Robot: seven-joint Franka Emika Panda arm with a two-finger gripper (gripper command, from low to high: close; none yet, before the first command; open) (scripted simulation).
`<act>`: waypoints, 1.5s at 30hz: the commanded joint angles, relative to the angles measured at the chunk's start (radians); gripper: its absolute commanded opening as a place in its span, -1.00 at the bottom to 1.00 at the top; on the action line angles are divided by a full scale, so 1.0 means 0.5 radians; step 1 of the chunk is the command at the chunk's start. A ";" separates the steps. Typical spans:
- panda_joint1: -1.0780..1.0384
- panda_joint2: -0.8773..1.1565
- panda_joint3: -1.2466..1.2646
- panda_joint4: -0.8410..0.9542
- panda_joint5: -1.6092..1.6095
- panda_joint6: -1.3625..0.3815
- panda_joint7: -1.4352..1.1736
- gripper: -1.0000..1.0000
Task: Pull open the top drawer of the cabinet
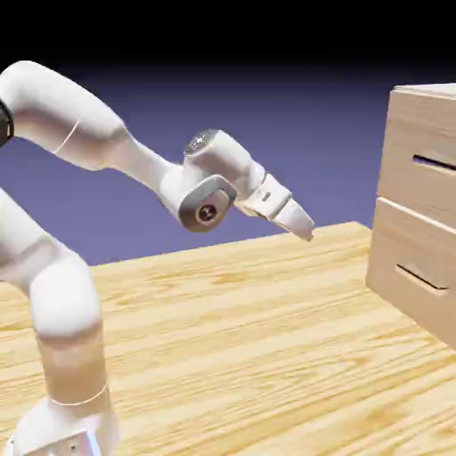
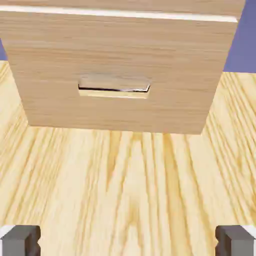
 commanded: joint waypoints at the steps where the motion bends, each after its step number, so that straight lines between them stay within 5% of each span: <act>1: 0.030 0.069 -0.057 0.044 0.087 -0.013 0.018 0.00; 45: 1.342 3.091 -2.582 1.969 3.914 -0.570 0.792 0.00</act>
